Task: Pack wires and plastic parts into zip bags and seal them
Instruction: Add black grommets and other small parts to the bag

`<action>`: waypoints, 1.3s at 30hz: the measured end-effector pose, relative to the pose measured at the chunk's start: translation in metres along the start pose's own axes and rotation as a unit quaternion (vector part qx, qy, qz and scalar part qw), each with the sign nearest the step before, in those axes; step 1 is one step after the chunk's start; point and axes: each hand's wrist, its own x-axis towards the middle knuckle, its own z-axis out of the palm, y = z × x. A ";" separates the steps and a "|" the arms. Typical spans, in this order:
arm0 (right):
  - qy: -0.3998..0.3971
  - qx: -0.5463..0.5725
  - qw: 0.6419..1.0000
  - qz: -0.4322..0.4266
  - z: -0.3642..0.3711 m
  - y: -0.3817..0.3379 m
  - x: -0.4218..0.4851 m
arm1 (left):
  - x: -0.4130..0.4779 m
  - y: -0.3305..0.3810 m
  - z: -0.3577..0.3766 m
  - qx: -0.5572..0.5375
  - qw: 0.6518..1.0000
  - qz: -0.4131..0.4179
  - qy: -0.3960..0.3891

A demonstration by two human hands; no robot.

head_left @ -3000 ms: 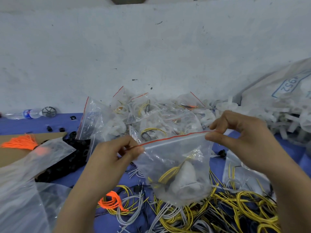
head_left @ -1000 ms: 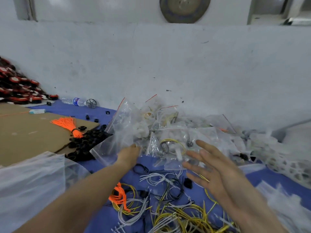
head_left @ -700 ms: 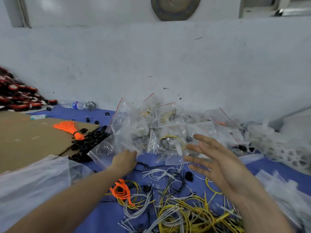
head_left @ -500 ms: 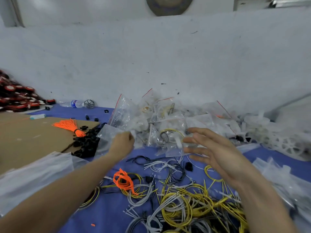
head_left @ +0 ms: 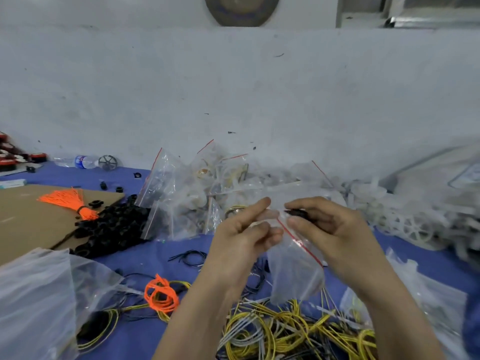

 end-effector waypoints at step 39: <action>-0.058 -0.219 0.973 -0.052 0.008 -0.034 -0.012 | -0.014 0.023 -0.004 0.260 0.956 0.124 -0.054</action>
